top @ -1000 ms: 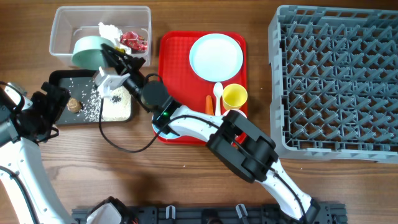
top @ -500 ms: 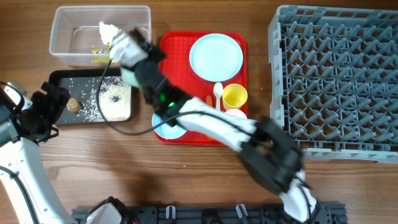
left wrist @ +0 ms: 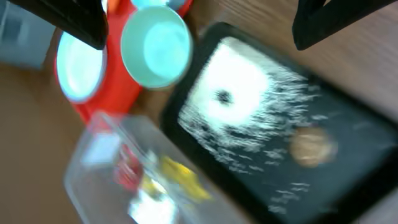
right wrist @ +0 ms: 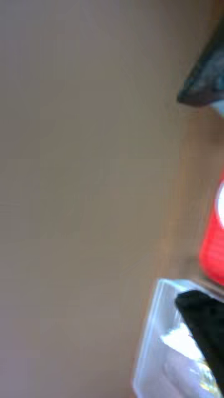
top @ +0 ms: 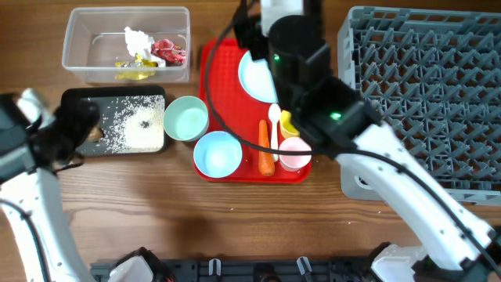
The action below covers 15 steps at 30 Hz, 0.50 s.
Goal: Sort waste into correct bins and load items into the dishwasher rack
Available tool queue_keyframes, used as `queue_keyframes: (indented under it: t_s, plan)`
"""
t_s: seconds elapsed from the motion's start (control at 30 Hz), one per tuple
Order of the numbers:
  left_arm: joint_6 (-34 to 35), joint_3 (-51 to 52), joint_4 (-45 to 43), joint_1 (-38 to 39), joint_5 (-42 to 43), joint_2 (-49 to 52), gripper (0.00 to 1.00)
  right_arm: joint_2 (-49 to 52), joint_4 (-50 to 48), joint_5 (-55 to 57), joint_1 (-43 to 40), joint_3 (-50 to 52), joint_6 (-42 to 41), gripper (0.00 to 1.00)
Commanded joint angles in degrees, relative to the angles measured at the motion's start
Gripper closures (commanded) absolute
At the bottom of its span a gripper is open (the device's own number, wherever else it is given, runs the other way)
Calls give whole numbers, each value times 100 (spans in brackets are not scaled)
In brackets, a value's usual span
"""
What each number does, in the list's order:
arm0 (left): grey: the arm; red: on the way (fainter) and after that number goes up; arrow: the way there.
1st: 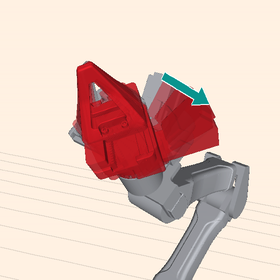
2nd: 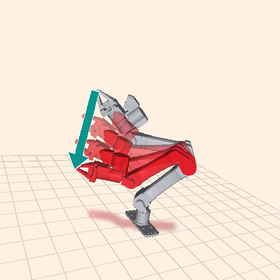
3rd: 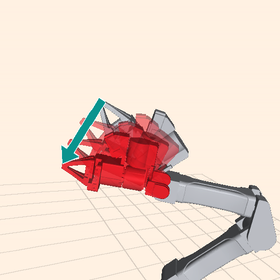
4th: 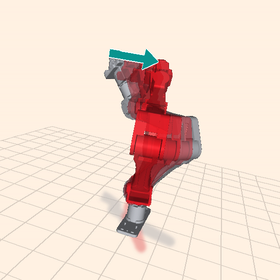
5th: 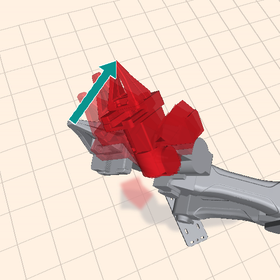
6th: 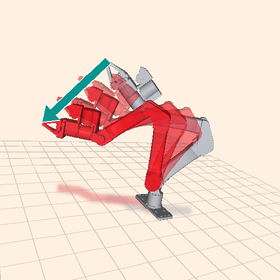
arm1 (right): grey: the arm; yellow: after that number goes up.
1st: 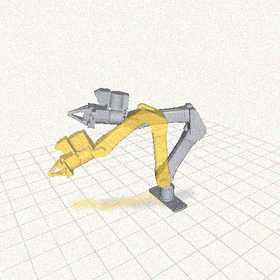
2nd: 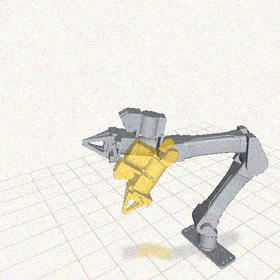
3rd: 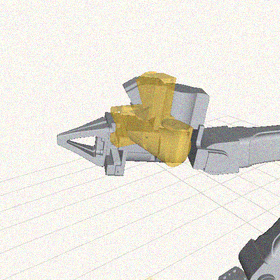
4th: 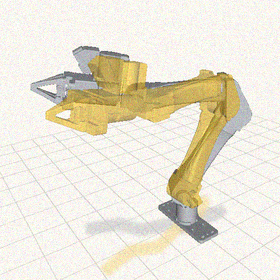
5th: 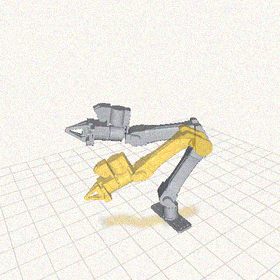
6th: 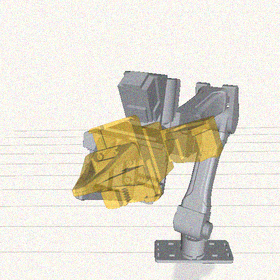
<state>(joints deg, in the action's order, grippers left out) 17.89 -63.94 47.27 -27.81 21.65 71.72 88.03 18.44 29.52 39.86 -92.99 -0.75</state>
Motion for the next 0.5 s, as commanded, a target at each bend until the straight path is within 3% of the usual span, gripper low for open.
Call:
queue_keyframes:
  t_s: [0.0, 0.27, 0.47]
  plan:
    - [-560, -96, -212, 1073, 63, -13, 4, -407, 688, -1344, -304, 22, -737, 0]
    - [-577, -96, -627, 3375, -675, 404, 0, -501, 1860, -1652, -879, 22, -1394, 0]
    - [-682, -96, -863, 4387, -1110, 1357, 0, -501, 2415, -2151, -1628, 22, -1639, 1]
